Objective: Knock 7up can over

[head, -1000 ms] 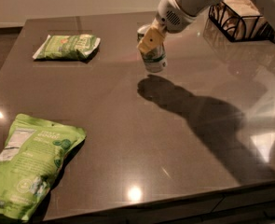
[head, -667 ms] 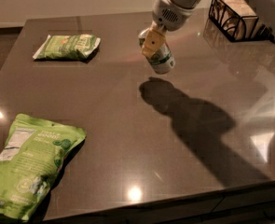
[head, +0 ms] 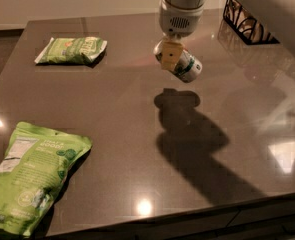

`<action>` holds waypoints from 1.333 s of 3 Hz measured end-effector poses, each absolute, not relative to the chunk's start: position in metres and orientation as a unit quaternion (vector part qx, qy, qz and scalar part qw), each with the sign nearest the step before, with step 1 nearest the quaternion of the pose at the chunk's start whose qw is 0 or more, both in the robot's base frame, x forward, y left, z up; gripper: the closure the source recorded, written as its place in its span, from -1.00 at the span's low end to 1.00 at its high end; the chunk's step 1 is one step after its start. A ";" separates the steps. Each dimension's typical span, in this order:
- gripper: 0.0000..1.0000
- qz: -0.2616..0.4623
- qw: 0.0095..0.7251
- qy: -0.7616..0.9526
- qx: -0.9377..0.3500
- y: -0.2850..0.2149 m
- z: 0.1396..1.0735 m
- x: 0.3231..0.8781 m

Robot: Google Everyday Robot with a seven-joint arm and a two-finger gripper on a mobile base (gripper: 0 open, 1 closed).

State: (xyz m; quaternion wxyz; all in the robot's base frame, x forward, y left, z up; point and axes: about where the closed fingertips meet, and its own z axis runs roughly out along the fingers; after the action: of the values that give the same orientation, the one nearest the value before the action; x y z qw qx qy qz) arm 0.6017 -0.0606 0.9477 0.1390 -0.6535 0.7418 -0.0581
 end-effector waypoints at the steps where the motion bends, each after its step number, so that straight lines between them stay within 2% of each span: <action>1: 1.00 -0.089 0.104 0.716 -0.684 -0.066 0.940 0.590; 3: 1.00 -0.123 0.055 0.686 -0.715 -0.078 0.920 0.579; 4: 0.70 -0.141 0.027 0.670 -0.728 -0.083 0.910 0.574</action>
Offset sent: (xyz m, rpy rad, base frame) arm -0.0320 -0.0224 -0.0335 -0.2694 0.0557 0.1490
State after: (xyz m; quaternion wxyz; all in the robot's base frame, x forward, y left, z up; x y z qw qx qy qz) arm 0.5736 -0.0830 0.9105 0.0266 -0.7280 0.6705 -0.1406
